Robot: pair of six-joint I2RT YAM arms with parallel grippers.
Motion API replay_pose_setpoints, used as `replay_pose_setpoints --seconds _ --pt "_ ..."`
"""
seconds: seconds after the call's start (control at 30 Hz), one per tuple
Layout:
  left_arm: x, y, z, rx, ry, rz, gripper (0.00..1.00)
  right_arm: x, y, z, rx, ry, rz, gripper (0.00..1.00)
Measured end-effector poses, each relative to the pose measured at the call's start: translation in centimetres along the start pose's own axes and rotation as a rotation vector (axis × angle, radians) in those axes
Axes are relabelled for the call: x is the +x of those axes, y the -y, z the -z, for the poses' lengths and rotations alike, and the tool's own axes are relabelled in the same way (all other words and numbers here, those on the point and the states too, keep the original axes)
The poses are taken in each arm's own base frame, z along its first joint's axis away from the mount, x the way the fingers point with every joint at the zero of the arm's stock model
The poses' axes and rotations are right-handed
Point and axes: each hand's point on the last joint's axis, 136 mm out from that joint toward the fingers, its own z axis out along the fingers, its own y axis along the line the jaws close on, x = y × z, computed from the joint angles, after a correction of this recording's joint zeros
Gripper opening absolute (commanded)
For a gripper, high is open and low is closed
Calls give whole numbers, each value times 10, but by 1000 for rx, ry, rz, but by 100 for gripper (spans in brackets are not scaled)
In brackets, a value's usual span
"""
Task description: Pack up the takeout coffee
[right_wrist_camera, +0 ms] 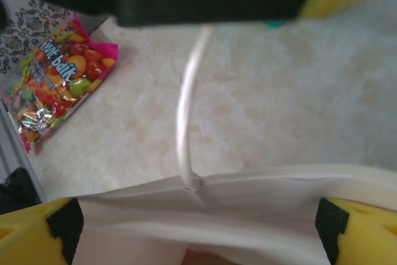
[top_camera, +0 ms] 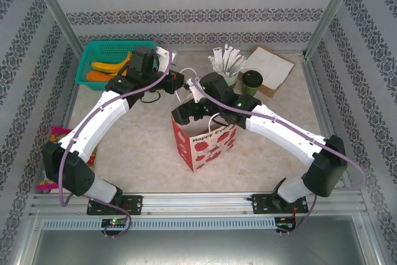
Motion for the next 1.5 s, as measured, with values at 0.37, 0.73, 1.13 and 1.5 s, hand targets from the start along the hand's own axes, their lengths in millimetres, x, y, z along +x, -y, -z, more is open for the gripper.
replay_pose_setpoints --seconds 0.37,0.73,1.13,1.5 --pt "1 -2 2 -17 -14 -44 0 -40 20 52 183 235 78 98" --pt "3 -4 3 -33 -24 -78 0 -53 41 120 241 344 -50 98" --pt "5 14 3 77 -31 -73 0 -52 59 119 257 427 -95 98" --pt "9 39 6 226 -48 -79 0 -124 72 152 412 759 48 98"
